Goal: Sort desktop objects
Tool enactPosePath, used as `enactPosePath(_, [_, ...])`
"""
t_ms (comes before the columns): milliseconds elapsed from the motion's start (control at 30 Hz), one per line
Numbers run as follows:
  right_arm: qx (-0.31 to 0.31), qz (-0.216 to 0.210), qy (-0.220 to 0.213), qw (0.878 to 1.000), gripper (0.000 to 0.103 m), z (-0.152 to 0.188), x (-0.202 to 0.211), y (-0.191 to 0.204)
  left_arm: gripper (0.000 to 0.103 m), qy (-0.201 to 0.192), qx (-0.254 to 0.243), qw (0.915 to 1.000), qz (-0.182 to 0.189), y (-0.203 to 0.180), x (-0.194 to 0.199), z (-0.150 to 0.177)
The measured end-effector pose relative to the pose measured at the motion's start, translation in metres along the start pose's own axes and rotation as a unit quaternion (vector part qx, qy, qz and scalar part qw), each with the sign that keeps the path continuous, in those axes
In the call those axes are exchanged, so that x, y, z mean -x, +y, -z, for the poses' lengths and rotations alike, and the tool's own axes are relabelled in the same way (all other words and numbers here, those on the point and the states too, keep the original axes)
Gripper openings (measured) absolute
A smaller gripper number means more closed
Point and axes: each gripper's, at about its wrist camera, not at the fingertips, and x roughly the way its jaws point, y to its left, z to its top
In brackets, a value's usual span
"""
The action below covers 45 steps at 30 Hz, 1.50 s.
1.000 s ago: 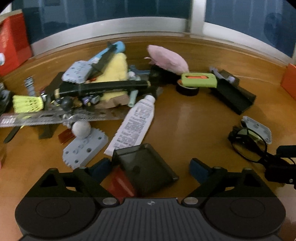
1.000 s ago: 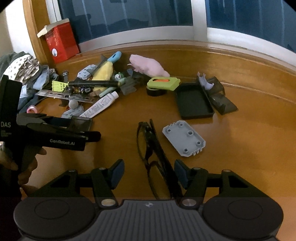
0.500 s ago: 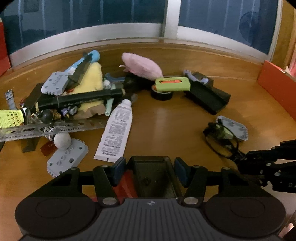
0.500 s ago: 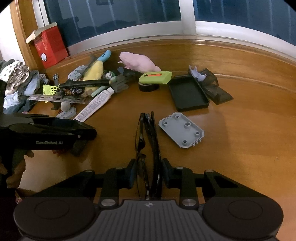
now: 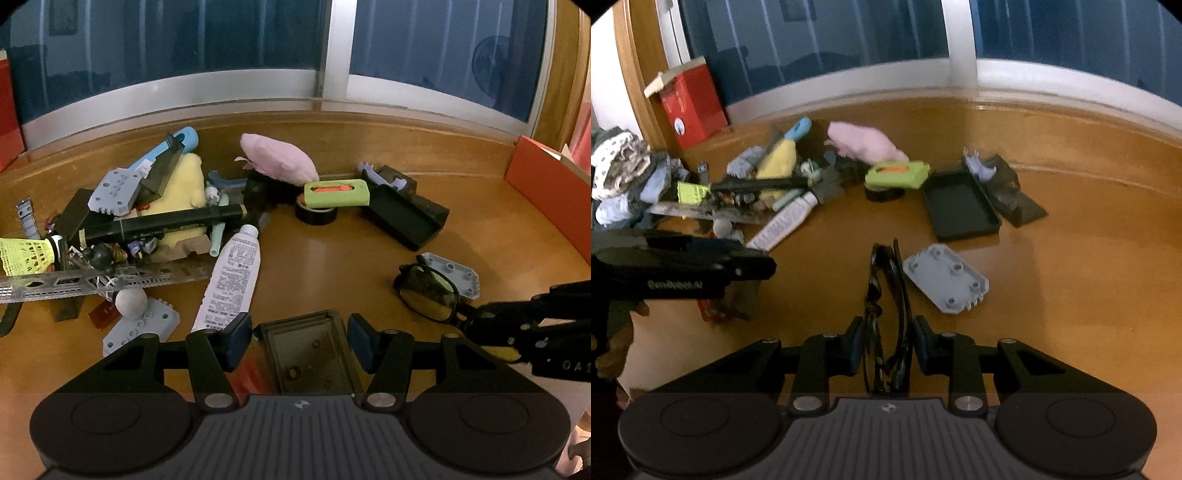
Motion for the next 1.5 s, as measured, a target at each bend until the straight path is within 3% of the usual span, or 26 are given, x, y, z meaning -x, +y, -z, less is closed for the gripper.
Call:
enactPosePath(133, [0.006,0.006,0.013,1.000,0.035,0.001,-0.009,0.002,0.057,0.005,0.002,1.0000,-0.001,0.000,-0.002,0.001])
enactPosePath(233, [0.019,0.008,0.003,1.000,0.045,-0.004,-0.015,0.007,0.057,0.007,0.001,1.0000,-0.002,0.000,-0.004,0.001])
enactPosePath(333, [0.026,0.010,-0.001,1.000,0.046,-0.010,-0.023,0.009,0.057,0.009,0.001,1.0000,-0.003,-0.001,-0.005,0.001])
enactPosePath(400, [0.029,0.012,-0.005,0.999,0.044,-0.011,-0.031,0.008,0.057,0.010,0.001,0.9999,-0.003,-0.001,-0.006,0.001])
enactPosePath(467, [0.037,0.015,-0.008,0.999,0.033,-0.013,-0.035,0.009,0.057,0.010,0.001,0.9999,-0.004,-0.001,-0.006,0.000])
enactPosePath(867, [0.016,-0.009,-0.042,0.999,0.032,-0.018,-0.007,0.002,0.057,-0.004,-0.009,0.9999,-0.004,-0.013,-0.008,-0.014])
enactPosePath(1167, [-0.004,0.015,-0.076,0.997,0.030,-0.023,0.023,-0.014,0.057,-0.030,-0.033,0.9988,0.021,-0.037,-0.007,-0.032])
enactPosePath(1267, [-0.011,0.026,-0.084,0.996,0.030,-0.022,0.031,-0.020,0.051,-0.034,-0.037,0.9984,0.028,-0.043,-0.008,-0.035])
enactPosePath(1333, [-0.015,0.032,-0.088,0.995,0.030,-0.021,0.036,-0.023,0.045,-0.032,-0.039,0.9982,0.032,-0.045,-0.009,-0.036])
enactPosePath(1500, [-0.023,0.040,-0.094,0.995,0.030,-0.018,0.040,-0.028,0.045,-0.013,-0.038,0.9986,0.034,-0.044,-0.014,-0.030])
